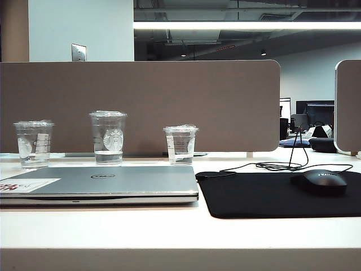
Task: Pick up the coffee cup on the middle and place it on the right side of the laptop.
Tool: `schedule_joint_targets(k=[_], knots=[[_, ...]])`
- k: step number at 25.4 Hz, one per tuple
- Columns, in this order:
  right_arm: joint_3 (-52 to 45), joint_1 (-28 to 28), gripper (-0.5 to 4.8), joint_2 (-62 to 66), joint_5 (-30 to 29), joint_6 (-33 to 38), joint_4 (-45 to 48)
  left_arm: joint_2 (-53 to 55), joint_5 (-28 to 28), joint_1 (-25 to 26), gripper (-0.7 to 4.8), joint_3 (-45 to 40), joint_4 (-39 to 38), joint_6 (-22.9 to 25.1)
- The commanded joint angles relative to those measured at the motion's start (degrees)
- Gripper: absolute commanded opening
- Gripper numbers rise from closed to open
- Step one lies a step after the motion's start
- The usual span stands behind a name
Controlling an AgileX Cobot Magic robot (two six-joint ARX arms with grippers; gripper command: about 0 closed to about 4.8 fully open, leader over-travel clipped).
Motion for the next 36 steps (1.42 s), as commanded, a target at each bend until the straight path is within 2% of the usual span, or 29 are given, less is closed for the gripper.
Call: schedule_joint_targets(k=[1, 10, 11, 12, 14, 16, 17, 19, 24, 27, 29, 33, 36], knots=[[-0.3, 0.0, -0.01, -0.1, 0.1, 0.3, 1.0, 0.0, 0.2, 0.0, -0.05, 0.2, 0.9, -1.1], [-0.3, 0.0, -0.01, -0.1, 0.0, 0.3, 1.0, 0.0, 0.2, 0.0, -0.06, 0.3, 0.9, -1.2], [-0.2, 0.0, -0.02, -0.1, 0.7, 2.6, 1.1, 0.0, 0.4, -0.1, -0.05, 0.7, 0.9, -2.6], [0.2, 0.0, -0.02, -0.1, 4.5, 9.6, 1.4, 0.0, 0.4, -0.1, -0.06, 2.1, 0.1, -3.9], [1.9, 0.0, -0.03, -0.1, 7.8, 17.1, 0.5, 0.0, 0.4, -0.1, -0.05, 4.9, -2.6, -5.1], [4.5, 0.0, -0.03, 0.0, 6.8, 20.7, -1.0, 0.0, 0.6, -0.1, -0.05, 8.1, -5.3, -6.2], [8.4, 0.3, -0.04, 0.2, 2.4, 21.4, -3.4, 0.6, 1.7, -0.1, -0.06, 12.0, -7.4, -6.3], [15.0, 0.3, -0.04, 0.2, -3.4, 21.0, -7.9, 3.4, 2.8, -0.1, -0.06, 17.7, -9.6, -6.0], [26.6, 0.3, -0.04, 3.5, -9.2, 15.8, -15.5, 12.3, 6.6, -0.1, -0.05, 25.9, -10.7, -5.4], [33.2, 0.3, -0.04, 8.2, -10.8, 9.8, -18.7, 17.8, 7.7, -0.1, -0.06, 30.6, -10.6, -4.2], [36.9, 0.3, -0.04, 11.7, -10.9, 6.4, -19.7, 21.0, 7.5, -0.1, -0.06, 33.4, -10.8, -1.5], [44.7, 0.4, -0.04, 21.7, -11.5, 2.9, -21.8, 27.3, 7.8, -0.1, -0.05, 37.8, -11.9, -0.7], [51.2, 3.6, -0.04, 32.5, -11.8, 1.1, -21.2, 33.5, 14.6, -0.1, -0.06, 42.5, -12.0, -0.9]])
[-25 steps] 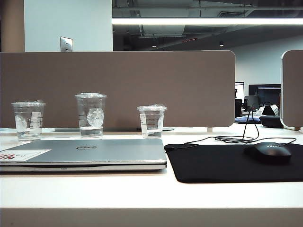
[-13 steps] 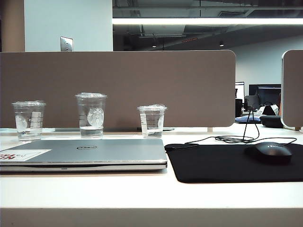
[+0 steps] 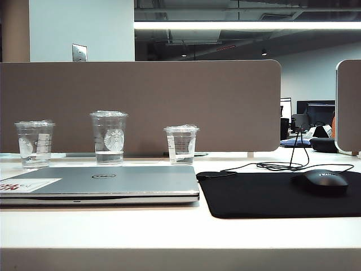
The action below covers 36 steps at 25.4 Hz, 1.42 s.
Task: Pick up the coffee cup on the middle and place it on the right side of the laptop.
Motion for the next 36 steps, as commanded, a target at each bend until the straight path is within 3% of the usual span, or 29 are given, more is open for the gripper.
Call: schedule_joint_targets(k=[1, 10, 14, 15, 16, 18, 19, 20, 25, 30, 32, 36], knots=[[4.9, 2.6, -0.04, 8.3, -1.0, -1.4, 0.9, 4.5, 7.0, -0.1, -0.06, 4.0, 0.6, 0.2], [14.1, 4.3, -0.04, 31.5, -16.0, -1.2, 2.9, 14.1, 6.8, -4.4, -0.06, 8.2, 2.4, 0.4], [17.3, 5.3, -0.04, 37.4, -17.4, -1.2, 4.4, 17.9, 7.1, -5.7, -0.03, 8.3, 4.1, 0.3], [18.1, 5.7, -0.04, 38.6, -17.4, -1.2, 4.5, 18.7, 7.5, -5.8, 0.24, 8.3, 4.8, 0.2], [19.0, 6.2, -0.04, 39.5, -17.4, -1.2, 4.4, 19.5, 8.5, -5.9, 1.00, 8.3, 5.5, 0.2], [20.6, 7.4, -0.04, 41.5, -17.4, -1.2, 5.2, 21.6, 10.2, -5.9, 3.58, 8.3, 7.1, 0.2], [21.1, 7.8, -0.04, 42.2, -17.4, -1.2, 5.8, 22.7, 10.2, -5.9, 4.41, 8.2, 8.3, 0.2], [21.9, 8.2, -0.04, 43.3, -17.4, -1.2, 6.9, 24.2, 10.2, -5.9, 4.79, 8.2, 9.8, 0.2], [25.6, 10.6, -0.04, 48.5, -17.4, -1.2, 12.3, 32.6, 9.0, -5.9, 4.79, 8.3, 17.8, -0.1], [30.0, 11.5, -0.04, 54.3, -17.3, -1.2, 13.1, 43.8, 5.2, -5.9, 4.79, 8.3, 30.6, -3.1], [30.8, 11.5, -0.04, 56.6, -17.1, -1.2, 15.4, 53.2, 5.2, -5.9, 4.79, 8.4, 39.8, -3.1], [30.8, 11.5, -0.04, 58.4, -15.7, -1.3, 18.9, 62.8, 5.2, -5.9, 4.79, 10.8, 44.1, -3.1]])
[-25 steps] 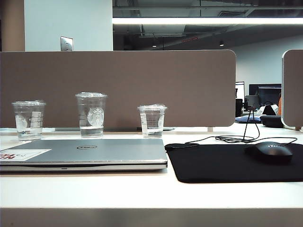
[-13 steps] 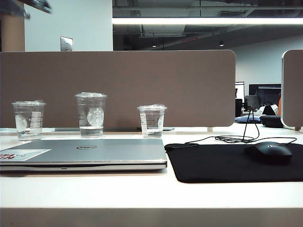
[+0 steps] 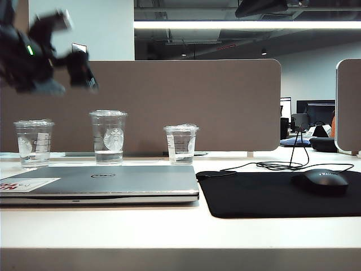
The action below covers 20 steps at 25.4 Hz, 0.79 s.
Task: Pick up the coffee cup on the middle and place it on the right side of the laptop.
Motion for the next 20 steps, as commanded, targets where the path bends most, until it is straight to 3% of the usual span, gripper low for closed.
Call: schedule_joint_targets(k=[1, 6, 13, 20], knots=[[0.4, 0.1, -0.04, 0.8, 1.7, -0.2, 4.4, 6.4, -0.1, -0.1, 4.79, 2.6, 3.9, -0.2], [0.5, 0.1, -0.04, 1.7, 2.5, -0.9, 5.6, 16.1, -2.7, -0.1, 4.79, 7.3, 8.4, -2.5], [0.5, 0.1, -0.04, 2.3, 4.3, -0.9, 7.4, 25.3, -3.7, -0.1, 4.79, 16.6, 8.5, -3.3], [0.5, 0.1, -0.04, 4.7, 4.7, -1.1, 6.9, 31.1, -5.0, -0.1, 4.79, 26.6, 2.4, -3.3]])
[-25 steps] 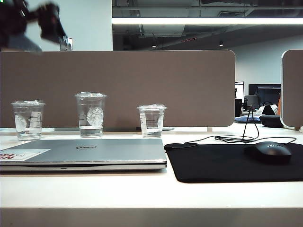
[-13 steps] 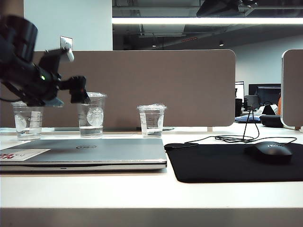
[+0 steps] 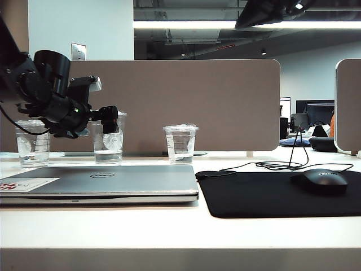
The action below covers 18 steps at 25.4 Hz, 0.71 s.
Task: Pick up the coffee cup on the middle and place it on the right side of the laptop.
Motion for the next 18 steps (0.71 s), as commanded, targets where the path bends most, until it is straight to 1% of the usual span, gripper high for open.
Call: schedule_joint_targets(k=[1, 2, 3, 6, 12, 18], knots=[[0.4, 0.1, -0.04, 0.8, 0.1, -0.2, 0.8, 1.7, -0.7, -0.1, 4.79, 3.7, -2.6, -0.1], [0.4, 0.1, -0.04, 1.5, 0.1, -0.2, 0.8, 2.9, -1.0, -0.1, 4.79, 5.9, -3.7, -0.1], [0.4, 0.1, -0.04, 2.1, 0.1, -0.2, 0.6, 4.3, -1.4, -0.1, 4.79, 8.4, -6.5, -0.1], [0.4, 0.1, -0.04, 2.8, 0.1, -0.3, 0.5, 6.3, -1.5, -0.1, 4.79, 11.6, -9.3, 0.0], [0.4, 0.1, -0.04, 3.3, 0.1, -0.7, 0.7, 8.3, -2.1, -0.1, 4.79, 14.3, -9.0, 0.0], [0.4, 0.1, -0.04, 3.3, 0.1, -0.9, 0.5, 8.4, -1.2, -0.1, 4.79, 14.3, -8.9, 0.6]])
